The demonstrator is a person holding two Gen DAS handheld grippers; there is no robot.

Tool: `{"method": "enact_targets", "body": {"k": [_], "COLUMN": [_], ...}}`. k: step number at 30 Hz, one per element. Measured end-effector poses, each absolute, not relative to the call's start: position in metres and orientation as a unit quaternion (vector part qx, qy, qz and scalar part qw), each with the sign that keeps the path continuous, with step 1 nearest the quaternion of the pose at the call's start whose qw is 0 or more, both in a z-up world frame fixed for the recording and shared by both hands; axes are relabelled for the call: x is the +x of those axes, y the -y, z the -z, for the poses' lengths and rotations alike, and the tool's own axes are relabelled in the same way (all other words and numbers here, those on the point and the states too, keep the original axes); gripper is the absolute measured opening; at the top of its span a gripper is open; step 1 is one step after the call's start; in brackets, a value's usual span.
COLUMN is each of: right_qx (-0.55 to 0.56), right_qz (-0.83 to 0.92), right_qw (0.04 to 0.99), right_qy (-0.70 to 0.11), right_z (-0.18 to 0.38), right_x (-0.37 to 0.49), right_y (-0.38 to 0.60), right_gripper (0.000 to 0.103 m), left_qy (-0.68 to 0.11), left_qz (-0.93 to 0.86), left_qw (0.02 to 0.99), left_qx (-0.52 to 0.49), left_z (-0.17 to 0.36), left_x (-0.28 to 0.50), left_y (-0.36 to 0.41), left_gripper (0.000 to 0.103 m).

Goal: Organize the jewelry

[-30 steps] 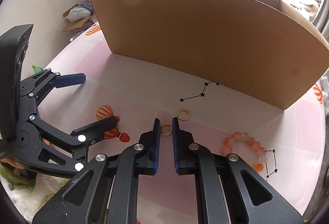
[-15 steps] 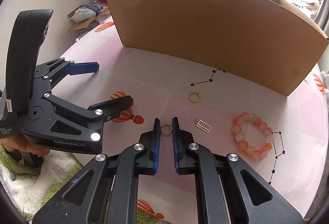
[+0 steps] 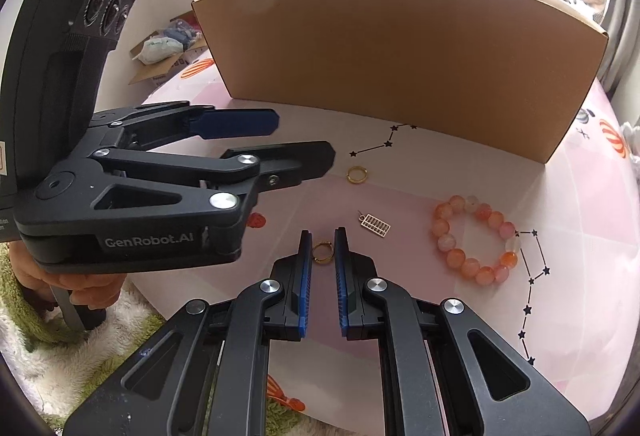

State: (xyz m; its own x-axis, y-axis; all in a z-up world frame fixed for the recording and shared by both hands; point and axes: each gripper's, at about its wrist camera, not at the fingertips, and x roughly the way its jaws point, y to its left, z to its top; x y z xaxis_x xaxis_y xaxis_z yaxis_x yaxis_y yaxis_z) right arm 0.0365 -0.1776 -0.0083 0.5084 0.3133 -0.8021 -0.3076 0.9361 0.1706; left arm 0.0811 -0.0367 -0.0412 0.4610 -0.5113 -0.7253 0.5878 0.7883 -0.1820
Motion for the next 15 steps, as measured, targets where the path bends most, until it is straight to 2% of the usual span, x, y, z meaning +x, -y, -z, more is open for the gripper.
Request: {"method": "enact_targets", "body": {"k": [6,13,15], "right_qx": [0.019,0.028,0.029], "right_qz": [-0.178,-0.182,-0.182], "right_qw": [0.870,0.871,0.871], "right_qy": [-0.458,-0.456,-0.455], "right_z": [0.008,0.009,0.009], "right_x": [0.034,0.033,0.033], "right_y": [0.182,0.186,0.187], "right_gripper": [0.010,0.010,0.010], "left_qy": [-0.429,-0.417,-0.410], "left_qz": [0.341,0.338,0.330], "left_qw": [0.834,0.836,0.839], "left_qx": [0.063,0.116,0.135], "left_z": [0.053,0.051,0.050], "left_x": [0.090,0.085,0.081], "left_y": [0.059,0.070,0.073], "left_gripper": [0.032,0.028,0.024]}}
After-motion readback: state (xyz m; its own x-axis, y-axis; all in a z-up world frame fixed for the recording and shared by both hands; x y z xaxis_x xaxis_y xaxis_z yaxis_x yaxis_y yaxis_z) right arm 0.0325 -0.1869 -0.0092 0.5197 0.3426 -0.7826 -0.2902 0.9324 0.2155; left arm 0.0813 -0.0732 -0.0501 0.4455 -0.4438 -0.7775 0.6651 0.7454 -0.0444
